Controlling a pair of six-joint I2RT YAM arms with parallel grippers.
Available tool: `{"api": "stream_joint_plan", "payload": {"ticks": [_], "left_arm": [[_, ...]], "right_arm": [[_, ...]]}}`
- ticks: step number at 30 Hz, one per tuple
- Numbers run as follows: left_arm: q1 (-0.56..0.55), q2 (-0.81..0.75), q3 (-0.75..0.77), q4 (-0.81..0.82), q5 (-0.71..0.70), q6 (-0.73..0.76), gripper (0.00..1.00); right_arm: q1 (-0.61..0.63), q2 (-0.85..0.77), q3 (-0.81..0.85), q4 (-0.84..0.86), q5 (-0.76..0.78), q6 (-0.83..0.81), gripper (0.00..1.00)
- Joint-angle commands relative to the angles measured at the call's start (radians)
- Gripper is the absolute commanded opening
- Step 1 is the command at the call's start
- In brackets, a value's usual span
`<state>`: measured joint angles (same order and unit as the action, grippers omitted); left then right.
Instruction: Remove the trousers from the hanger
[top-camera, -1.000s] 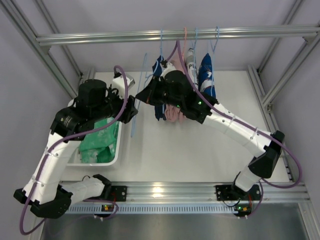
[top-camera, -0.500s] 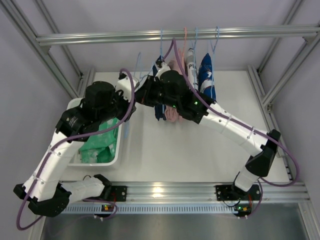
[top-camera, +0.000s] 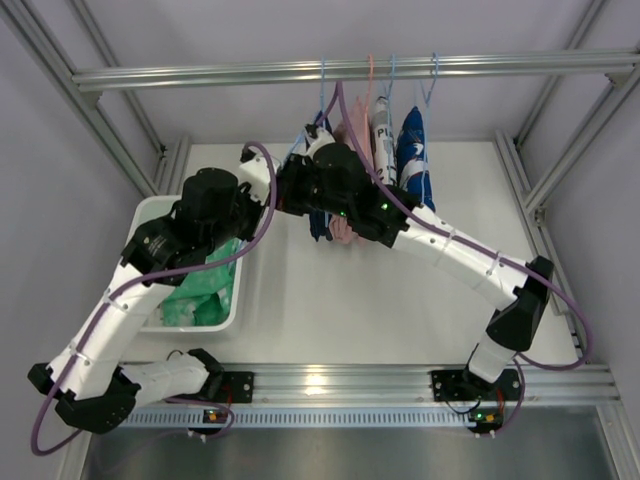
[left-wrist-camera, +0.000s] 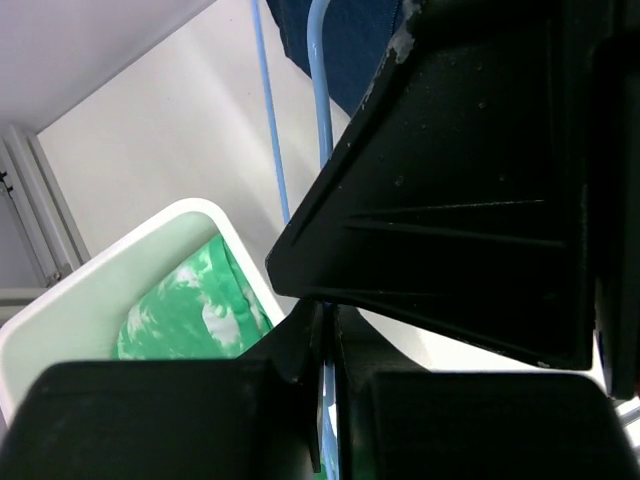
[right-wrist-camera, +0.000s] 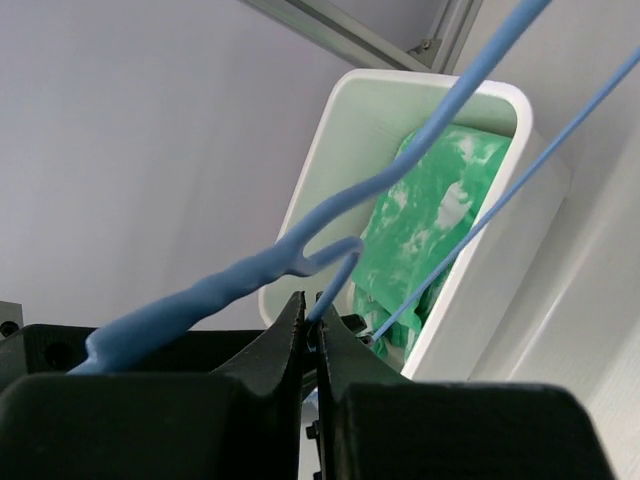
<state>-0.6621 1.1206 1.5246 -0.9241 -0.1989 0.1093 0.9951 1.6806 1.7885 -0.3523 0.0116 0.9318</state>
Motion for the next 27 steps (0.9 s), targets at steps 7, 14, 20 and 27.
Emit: {"api": "stream_joint_plan", "payload": {"ticks": [7, 14, 20, 27], "left_arm": [[0.093, -0.076, -0.05, 0.037, 0.0, -0.115, 0.0], [0.144, -0.162, -0.089, 0.059, 0.015, -0.175, 0.0], [0.162, -0.208, -0.116, 0.08, 0.059, -0.221, 0.0], [0.193, -0.125, -0.014, 0.09, 0.107, -0.304, 0.0]], "right_arm": [[0.025, -0.07, -0.006, 0.059, -0.052, -0.054, 0.55], [0.023, -0.125, -0.066, 0.064, -0.042, -0.102, 0.96], [0.022, -0.176, -0.109, 0.116, -0.1, -0.204, 1.0], [0.033, -0.257, -0.11, 0.138, -0.153, -0.39, 0.99]]}}
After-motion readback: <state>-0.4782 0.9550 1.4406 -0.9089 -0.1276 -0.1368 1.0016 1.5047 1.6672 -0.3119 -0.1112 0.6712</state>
